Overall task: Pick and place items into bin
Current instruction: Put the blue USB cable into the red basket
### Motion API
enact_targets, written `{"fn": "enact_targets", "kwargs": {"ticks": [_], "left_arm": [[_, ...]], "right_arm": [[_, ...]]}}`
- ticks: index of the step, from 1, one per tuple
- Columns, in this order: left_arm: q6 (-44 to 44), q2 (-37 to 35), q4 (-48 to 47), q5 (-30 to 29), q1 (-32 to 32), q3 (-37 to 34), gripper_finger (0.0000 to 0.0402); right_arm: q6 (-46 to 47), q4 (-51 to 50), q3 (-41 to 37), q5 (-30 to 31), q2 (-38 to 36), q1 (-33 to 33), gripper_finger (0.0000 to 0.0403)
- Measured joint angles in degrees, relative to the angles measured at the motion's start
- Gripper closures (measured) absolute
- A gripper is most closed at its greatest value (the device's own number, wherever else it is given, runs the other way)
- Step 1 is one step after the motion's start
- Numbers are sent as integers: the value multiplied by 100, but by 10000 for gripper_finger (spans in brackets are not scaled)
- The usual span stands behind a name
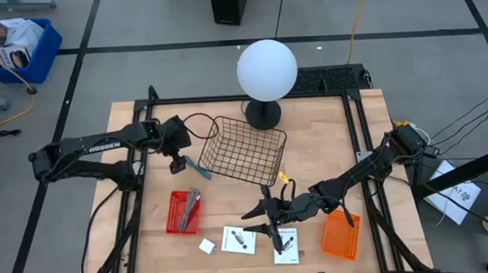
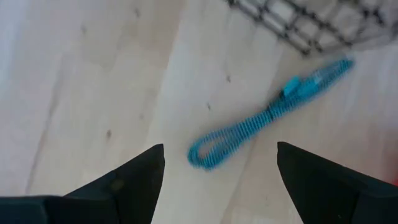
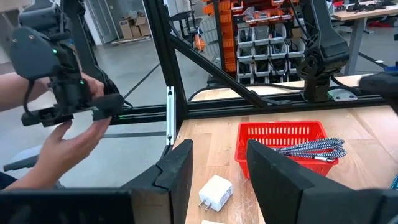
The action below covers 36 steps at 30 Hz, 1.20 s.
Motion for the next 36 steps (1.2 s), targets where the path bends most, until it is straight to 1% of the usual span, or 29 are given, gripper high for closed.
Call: {"fn": "enact_targets", "kwargs": {"ticks": [6,11,16,25,36], "left_arm": [[-313,-2,433,74,164,-382,91],[-513,-1,617,40,306,-690,91],[-533,0,840,26,361,-902,91],[-298,14,1042,120,355,-962,91],[-251,420,1264,206,351,-962,91]], "right_arm": [[1,0,0,0,0,0,261],[-1,0,0,0,0,-1,261],[1,0,0,0,0,-1,261],[1,0,0,0,0,0,261],[0,0,0,0,0,0,261]]}}
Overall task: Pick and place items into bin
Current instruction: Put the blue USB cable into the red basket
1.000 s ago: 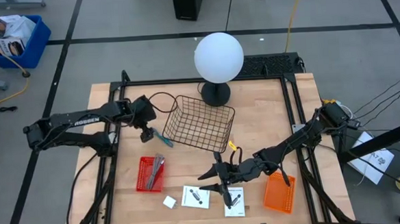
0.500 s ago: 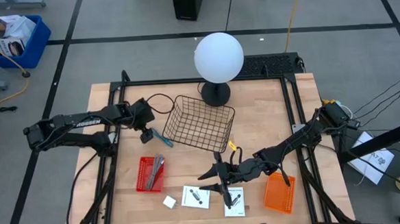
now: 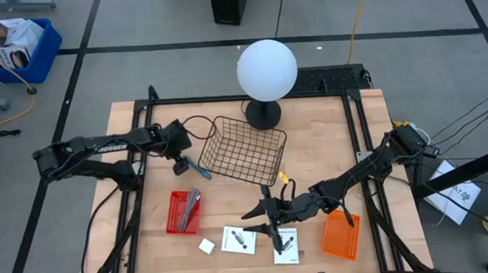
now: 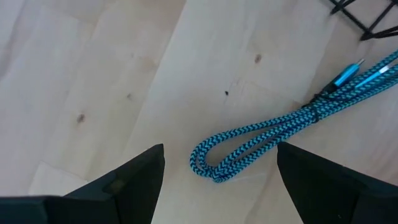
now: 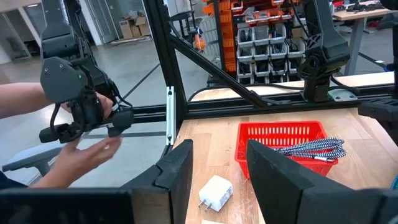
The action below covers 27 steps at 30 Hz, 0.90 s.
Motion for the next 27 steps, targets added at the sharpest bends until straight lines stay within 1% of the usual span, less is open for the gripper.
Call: {"fn": "enact_targets", "kwargs": {"ticks": [4,9,11,18,24,27], "left_arm": [[-64,103,166,212,-13,0,91],[-100,96,202,170,-83,2,91],[43,96,194,272,-131,2,92],[511,275,48,115,-274,2,92],[525,681,22,36,-275,39,92],[504,734,50,-3,-275,35,105]], "right_arm": [[1,0,0,1,0,1,261],[-1,0,0,1,0,0,261],[1,1,0,0,0,1,261],[1,1,0,0,0,1,261],[-1,0,0,2,0,1,261],[0,0,0,0,0,1,261]]}}
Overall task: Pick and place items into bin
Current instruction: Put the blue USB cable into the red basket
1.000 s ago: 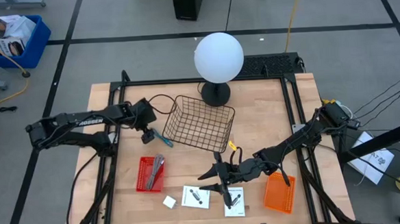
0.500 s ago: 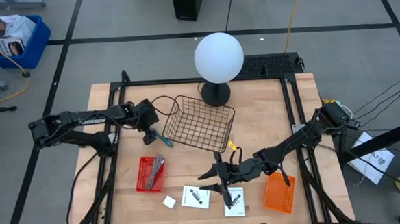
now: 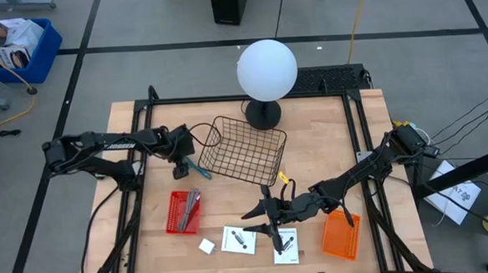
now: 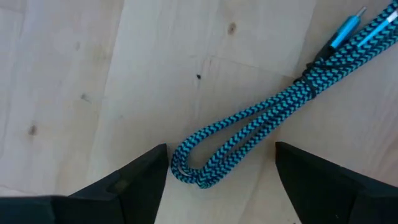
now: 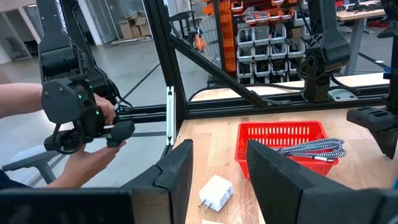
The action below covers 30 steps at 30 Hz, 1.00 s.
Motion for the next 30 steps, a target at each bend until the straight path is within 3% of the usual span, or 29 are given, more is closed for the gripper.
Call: {"fn": "enact_targets", "kwargs": {"ticks": [5,15,30], "left_arm": [[-205,2,35,-69,9,-7,175],[-1378,7,31,-264,2,-13,380],[-2205,-605,-572,-294,-144,-56,387]], "right_arm": [[1,1,0,0,0,0,261],[1,0,0,0,0,0,261],[-1,0,0,0,0,0,261]]}}
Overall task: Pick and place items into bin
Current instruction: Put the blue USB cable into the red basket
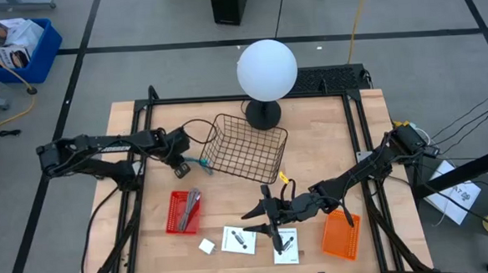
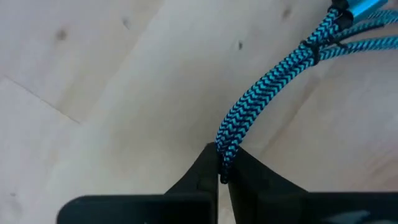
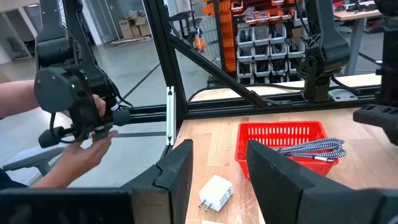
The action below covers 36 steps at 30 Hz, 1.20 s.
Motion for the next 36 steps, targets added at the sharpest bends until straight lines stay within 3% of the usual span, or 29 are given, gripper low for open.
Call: {"fn": "enact_targets", "kwargs": {"ticks": [13,16,24,29,36], "left_arm": [[-837,-1302,-550,161,-137,12,385],[-1014,-1545,-721,-21,-286,21,381],[-2592,-1909,-1084,-184,-512,62,388],[-3306,-1994,-1303,-18,-771,65,375],[-4701,-2020,-1527,283,-1245,127,389]], "right_arm": [[0,0,0,0,-2,-1,261],[0,0,0,0,-2,-2,261],[2,0,0,2,-2,-1,261],[2,0,0,0,-2,-2,261],[2,0,0,2,-2,-2,261]]}}
